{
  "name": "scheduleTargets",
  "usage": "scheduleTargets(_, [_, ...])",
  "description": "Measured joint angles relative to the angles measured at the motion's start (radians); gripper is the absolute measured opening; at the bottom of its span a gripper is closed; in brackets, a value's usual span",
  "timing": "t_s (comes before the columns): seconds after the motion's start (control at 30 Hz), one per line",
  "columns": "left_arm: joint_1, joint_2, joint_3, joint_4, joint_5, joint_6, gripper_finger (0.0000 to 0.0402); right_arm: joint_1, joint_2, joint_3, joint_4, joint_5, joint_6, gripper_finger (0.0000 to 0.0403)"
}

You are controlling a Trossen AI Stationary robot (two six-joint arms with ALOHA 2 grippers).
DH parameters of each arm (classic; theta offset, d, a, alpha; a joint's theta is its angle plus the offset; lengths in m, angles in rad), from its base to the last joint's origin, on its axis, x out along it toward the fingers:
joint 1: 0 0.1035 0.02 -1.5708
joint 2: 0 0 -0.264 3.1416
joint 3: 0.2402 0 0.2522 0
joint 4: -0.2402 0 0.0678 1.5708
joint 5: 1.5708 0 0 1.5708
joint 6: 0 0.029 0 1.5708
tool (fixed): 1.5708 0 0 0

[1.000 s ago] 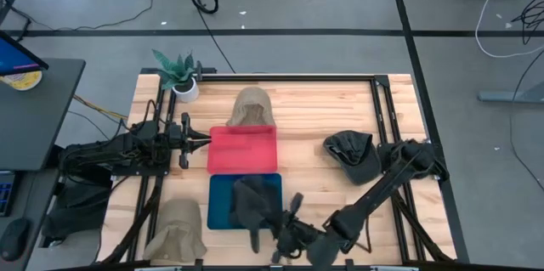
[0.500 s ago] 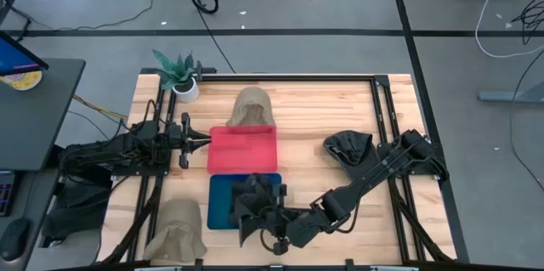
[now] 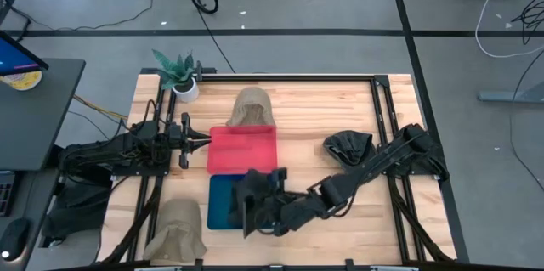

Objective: Pick & Place hat
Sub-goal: Put the bottom black cap into the blue bin

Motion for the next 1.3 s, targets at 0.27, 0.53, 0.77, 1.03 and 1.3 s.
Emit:
scheduleTargets(0.27, [0.0, 0.0, 0.0, 0.0, 0.0, 0.0, 0.0058, -0.009, -0.135, 0.0, -0.108, 0.003, -0.054, 0.001])
scheduleTargets(0.53, [0.0, 0.0, 0.0, 0.001, 0.0, 0.0, 0.0058, -0.057, -0.162, 0.0, -0.044, -0.038, -0.205, 0.0009])
scheduleTargets(0.77, [0.0, 0.0, 0.0, 0.001, 0.0, 0.0, 0.0058, -0.099, -0.105, 0.0, -0.048, -0.275, -0.207, 0.0008])
scheduleTargets(1.03, [0.0, 0.0, 0.0, 0.0, 0.0, 0.0, 0.0058, -0.104, 0.028, 0.001, 0.103, -0.416, -0.27, 0.0008])
scheduleTargets(1.3, [0.0, 0.0, 0.0, 0.0, 0.0, 0.0, 0.0058, -0.115, 0.176, 0.0, 0.343, -0.523, -0.356, 0.0008])
